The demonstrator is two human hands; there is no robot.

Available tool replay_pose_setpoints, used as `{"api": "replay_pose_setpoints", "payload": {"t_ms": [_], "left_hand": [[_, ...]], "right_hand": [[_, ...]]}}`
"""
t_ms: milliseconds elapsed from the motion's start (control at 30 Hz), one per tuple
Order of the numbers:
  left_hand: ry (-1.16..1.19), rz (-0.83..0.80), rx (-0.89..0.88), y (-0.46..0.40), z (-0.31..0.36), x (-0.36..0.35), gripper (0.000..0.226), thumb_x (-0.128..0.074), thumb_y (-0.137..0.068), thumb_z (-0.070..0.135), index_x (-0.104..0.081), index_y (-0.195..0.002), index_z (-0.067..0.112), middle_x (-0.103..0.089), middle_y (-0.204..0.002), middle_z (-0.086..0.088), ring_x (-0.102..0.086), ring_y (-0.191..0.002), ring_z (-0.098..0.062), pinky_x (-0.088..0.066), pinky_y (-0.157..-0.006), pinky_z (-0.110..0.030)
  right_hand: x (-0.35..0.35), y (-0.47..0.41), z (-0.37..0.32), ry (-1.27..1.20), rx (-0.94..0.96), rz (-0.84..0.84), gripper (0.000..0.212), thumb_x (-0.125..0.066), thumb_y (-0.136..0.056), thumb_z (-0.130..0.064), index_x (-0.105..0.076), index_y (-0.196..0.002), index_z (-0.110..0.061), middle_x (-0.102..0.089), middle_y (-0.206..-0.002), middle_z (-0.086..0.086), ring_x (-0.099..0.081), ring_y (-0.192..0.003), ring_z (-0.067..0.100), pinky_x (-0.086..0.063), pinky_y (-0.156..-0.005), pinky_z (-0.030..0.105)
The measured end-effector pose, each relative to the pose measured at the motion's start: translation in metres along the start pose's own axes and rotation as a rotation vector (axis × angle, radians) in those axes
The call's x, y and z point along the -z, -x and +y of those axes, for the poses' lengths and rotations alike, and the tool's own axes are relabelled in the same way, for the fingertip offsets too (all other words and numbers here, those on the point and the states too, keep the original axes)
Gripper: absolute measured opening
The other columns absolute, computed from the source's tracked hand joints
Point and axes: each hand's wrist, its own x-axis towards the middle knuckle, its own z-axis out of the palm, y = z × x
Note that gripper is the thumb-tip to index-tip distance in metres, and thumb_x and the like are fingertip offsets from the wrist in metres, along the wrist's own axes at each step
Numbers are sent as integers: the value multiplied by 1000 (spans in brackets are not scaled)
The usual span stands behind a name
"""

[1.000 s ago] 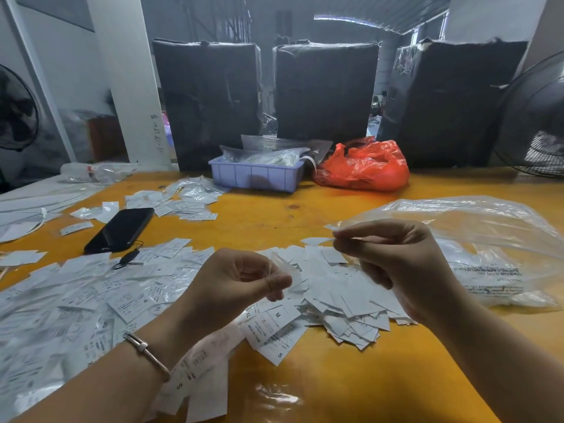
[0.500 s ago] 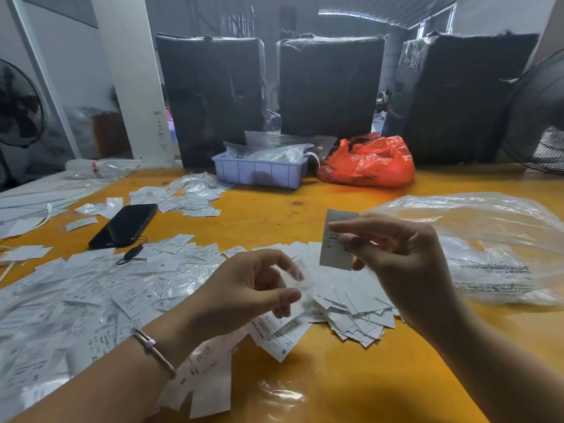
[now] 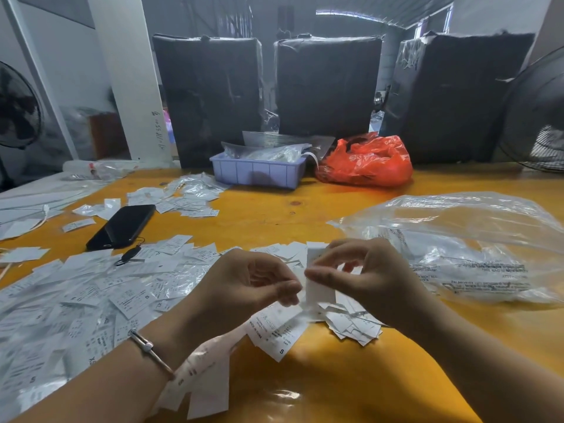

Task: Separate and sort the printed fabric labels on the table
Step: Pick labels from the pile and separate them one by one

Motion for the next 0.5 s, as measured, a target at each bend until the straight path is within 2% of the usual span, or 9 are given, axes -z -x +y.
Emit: {"api": "replay_pose_setpoints", "payload": {"t_ms": [33, 67, 167, 267, 367, 500], "left_hand": [[13, 16, 0, 0, 0, 0, 21, -73, -76, 19, -75, -82, -1, -74, -73, -9, -71, -70, -23, -55, -69, -21], [21, 24, 0, 0, 0, 1, 23, -74, -74, 21, -75, -81, -1, -74, -72, -9, -71, -69, -24, -56, -68, -22], [22, 26, -2, 0, -1, 1, 21, -76, -71, 25, -76, -78, 5, -74, -72, -7, -71, -67, -20, -57, -68, -23], [27, 23, -3, 1, -1, 1, 21, -77, -71, 29, -77, -77, 10, -75, -71, -4, -71, -67, -18, -57, -68, -23], [33, 15, -13, 1, 0, 0, 20, -77, -71, 31, -77, -77, 13, -75, -72, -2, -71, -66, -18, -56, -67, -22], [43, 22, -5, 1, 0, 0, 17, -77, -70, 29, -77, -77, 13, -75, -72, -2, -71, -66, -16, -55, -66, -20]], "right_hand": [[2, -1, 0, -43, 10, 74, 7, -75, -79, -12, -77, -84, -17, -73, -78, -1, -64, -72, 13, -52, -66, 34], [4, -1, -1, -103, 11, 173, 19, -73, -79, -2, -76, -89, -17, -74, -81, -1, -66, -75, 15, -54, -68, 35], [14, 1, -5, -307, 69, 343, 45, -72, -75, 8, -70, -109, -20, -73, -87, 1, -70, -79, 14, -56, -66, 24], [14, 5, -13, -352, 144, 298, 57, -73, -74, 8, -60, -123, -17, -69, -88, 6, -71, -82, 17, -56, -60, 23], [9, 7, -17, -220, 176, 273, 61, -74, -72, 9, -58, -123, -22, -67, -89, 3, -71, -85, 9, -59, -62, 26], [6, 8, -16, -42, 211, 286, 61, -75, -71, 10, -59, -118, -25, -68, -87, -3, -69, -79, 4, -57, -61, 21]]}}
